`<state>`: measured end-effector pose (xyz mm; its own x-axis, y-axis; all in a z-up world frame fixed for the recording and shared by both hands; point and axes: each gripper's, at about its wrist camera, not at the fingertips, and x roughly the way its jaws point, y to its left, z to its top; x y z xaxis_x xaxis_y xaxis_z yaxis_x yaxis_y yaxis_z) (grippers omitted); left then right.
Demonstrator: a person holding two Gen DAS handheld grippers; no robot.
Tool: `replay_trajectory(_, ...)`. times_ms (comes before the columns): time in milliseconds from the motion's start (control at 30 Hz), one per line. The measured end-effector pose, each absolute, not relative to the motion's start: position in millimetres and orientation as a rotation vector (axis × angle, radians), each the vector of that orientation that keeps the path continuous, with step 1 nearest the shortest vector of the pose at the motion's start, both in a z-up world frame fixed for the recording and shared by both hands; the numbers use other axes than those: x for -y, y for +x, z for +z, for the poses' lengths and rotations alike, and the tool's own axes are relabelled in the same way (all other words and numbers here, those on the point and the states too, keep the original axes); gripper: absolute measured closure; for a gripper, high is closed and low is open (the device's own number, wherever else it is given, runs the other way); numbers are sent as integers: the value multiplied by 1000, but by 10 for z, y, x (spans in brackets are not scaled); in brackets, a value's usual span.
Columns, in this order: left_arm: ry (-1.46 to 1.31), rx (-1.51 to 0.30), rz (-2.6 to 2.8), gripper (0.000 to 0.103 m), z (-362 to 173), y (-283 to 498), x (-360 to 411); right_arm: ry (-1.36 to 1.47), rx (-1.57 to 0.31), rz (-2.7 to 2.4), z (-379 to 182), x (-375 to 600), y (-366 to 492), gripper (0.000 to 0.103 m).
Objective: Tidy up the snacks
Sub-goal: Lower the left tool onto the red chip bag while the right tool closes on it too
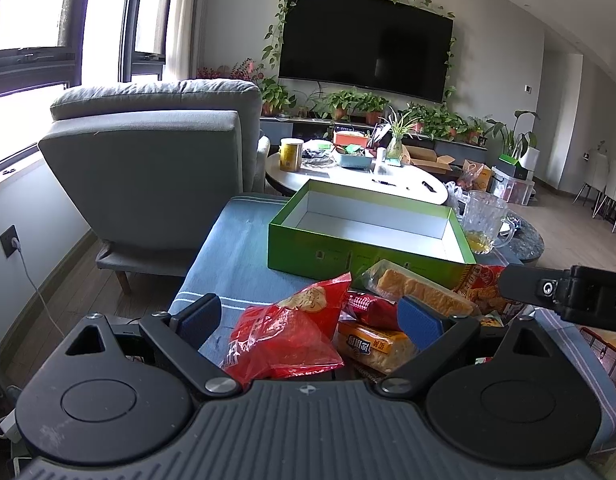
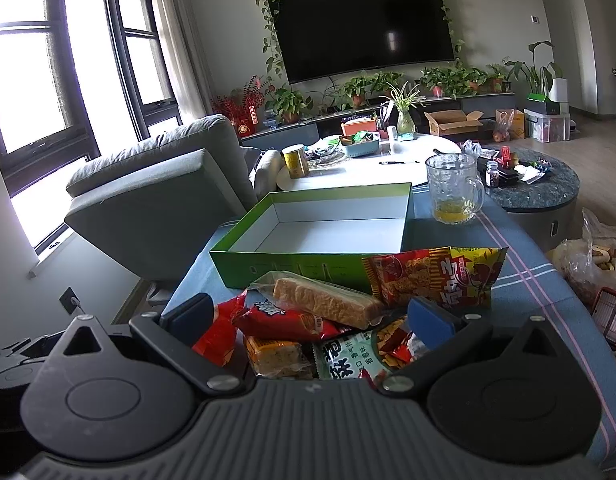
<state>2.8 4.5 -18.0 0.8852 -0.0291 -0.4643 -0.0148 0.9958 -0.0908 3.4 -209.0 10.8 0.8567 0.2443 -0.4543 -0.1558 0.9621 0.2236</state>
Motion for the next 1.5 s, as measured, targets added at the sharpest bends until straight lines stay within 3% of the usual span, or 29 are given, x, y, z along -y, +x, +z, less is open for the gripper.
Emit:
replay_trajectory(733, -139, -595, 95, 9, -515, 328, -467, 108, -576, 377, -109, 1769, 321, 25)
replay_trajectory(900, -204, -626, 100, 20, -639, 496, -690, 136, -599, 436, -136, 1748, 404, 25)
replay_trajectory(1100, -283, -660, 29, 25, -761, 638, -851, 143, -651, 495, -99, 1586, 593, 26)
replay_trajectory(1500, -303, -748, -138, 26, -989, 797, -732, 113, -762, 564, -255, 1247, 855, 26)
